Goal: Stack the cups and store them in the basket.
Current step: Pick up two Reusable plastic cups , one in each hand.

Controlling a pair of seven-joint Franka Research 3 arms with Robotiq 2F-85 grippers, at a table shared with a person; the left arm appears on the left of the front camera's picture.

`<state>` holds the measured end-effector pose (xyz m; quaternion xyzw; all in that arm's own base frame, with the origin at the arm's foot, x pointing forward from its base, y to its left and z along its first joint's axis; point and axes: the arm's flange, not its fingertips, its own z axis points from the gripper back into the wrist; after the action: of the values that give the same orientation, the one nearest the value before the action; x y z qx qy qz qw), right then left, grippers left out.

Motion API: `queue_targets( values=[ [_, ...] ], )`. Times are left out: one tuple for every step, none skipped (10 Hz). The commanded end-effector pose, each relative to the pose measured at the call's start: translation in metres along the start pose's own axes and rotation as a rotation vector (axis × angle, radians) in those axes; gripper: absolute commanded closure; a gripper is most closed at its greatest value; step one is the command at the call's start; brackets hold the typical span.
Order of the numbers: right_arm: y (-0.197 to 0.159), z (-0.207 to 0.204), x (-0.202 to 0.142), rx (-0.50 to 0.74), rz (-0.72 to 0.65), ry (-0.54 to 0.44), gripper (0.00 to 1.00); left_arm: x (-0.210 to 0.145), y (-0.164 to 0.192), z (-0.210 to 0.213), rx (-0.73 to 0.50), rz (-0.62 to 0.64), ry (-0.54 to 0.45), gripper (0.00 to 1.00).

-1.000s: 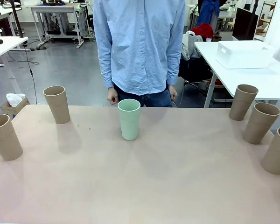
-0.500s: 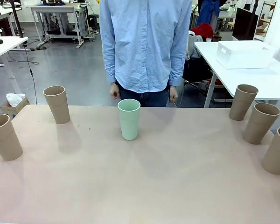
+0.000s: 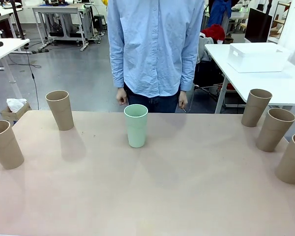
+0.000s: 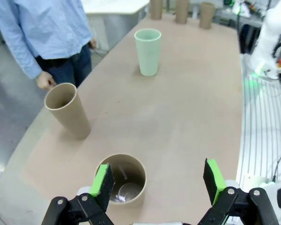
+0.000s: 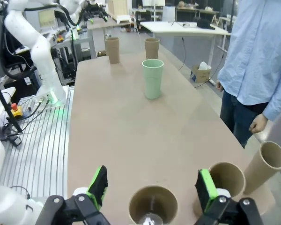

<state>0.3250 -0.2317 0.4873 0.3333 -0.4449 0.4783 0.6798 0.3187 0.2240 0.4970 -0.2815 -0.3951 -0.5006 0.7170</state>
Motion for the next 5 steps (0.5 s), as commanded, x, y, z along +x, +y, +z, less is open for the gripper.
queue_targets(
  values=[
    [-0.049,0.029,-0.028,0.013,0.043,-0.074,0.0,-0.027,0.03,0.027,-0.039,-0.069,-0.071,0.0],
    [-0.066,0.032,-0.047,-0.008,0.029,-0.102,0.0,-0.043,0.037,0.035,-0.038,-0.084,-0.109,0.0],
    [-0.077,0.033,-0.068,-0.016,0.024,-0.131,0.0,-0.06,0.044,0.041,-0.029,-0.106,-0.144,0.0],
    [-0.083,0.03,-0.09,-0.009,0.018,-0.159,0.0,-0.078,0.05,0.045,-0.02,-0.126,-0.169,0.0],
    [-0.087,0.025,-0.114,-0.016,0.016,-0.175,0.0,-0.097,0.055,0.047,-0.022,-0.146,-0.204,0.0]
  ],
)
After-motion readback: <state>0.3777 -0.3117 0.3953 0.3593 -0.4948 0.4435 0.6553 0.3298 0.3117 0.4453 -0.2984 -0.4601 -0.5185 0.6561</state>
